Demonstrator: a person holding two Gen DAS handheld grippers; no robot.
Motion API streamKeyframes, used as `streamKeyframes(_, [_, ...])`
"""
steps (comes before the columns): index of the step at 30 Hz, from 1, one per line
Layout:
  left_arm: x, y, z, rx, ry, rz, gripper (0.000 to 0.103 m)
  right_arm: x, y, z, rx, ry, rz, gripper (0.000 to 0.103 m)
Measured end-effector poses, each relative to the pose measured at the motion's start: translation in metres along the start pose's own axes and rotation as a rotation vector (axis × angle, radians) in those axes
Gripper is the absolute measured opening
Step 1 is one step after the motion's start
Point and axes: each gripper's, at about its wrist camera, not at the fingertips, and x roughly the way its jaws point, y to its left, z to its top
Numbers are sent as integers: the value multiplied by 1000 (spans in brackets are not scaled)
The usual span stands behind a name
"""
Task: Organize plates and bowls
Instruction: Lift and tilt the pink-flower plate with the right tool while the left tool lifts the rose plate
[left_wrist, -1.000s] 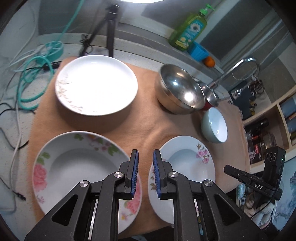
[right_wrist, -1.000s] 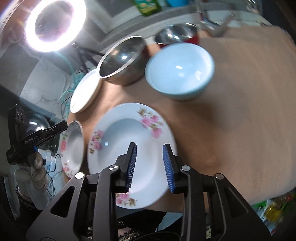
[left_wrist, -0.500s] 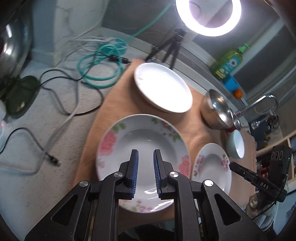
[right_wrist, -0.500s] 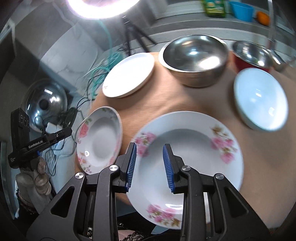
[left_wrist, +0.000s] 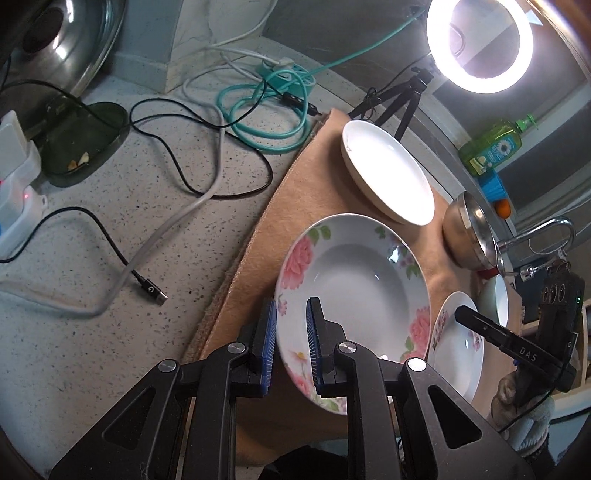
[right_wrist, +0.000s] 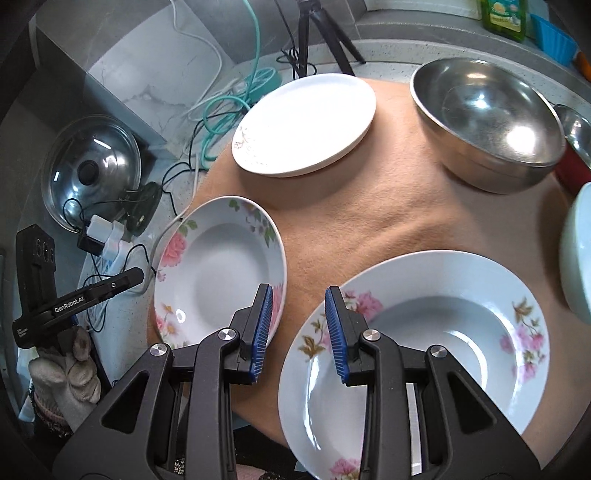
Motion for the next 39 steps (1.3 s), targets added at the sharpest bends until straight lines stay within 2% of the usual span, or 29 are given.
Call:
streamKeyframes(10, [10,7,-1,-24,28,-15,15,22,7,6,-18,38,3,30])
streamKeyframes(22, [25,14,0,-45,61,-45,15,43,9,9,-12,84,15,16])
streamKeyframes(32, [30,14,0,-43,78,-57,14,48,10,10,-3,98,40,9])
streamKeyframes(39, [32,12,1,-42,78,-55,12,48,12,10,-1,94,32,9])
